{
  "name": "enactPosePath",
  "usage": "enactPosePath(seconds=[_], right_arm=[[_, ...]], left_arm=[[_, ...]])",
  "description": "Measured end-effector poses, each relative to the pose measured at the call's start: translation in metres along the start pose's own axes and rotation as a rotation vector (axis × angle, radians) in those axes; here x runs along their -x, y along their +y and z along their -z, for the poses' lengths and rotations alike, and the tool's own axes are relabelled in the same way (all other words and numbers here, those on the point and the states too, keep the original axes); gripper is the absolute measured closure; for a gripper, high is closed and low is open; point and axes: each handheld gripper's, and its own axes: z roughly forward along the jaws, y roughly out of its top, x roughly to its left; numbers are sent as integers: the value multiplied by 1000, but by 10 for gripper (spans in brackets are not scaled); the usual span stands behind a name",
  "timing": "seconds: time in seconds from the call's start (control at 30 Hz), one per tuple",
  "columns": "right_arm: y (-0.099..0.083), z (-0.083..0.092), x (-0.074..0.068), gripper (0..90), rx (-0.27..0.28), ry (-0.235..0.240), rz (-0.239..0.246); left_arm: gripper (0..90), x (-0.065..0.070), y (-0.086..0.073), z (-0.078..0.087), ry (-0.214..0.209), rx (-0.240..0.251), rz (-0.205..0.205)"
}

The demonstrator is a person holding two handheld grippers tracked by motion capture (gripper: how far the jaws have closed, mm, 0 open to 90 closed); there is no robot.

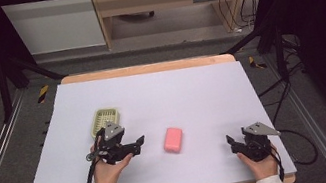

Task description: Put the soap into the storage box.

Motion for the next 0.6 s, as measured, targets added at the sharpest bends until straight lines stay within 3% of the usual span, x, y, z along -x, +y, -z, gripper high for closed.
enactPosePath(seconds=[0.6], right_arm=[[0,0,0,363,-5,4,-4]], left_arm=[[229,22,12,-25,-19,-20,-23]])
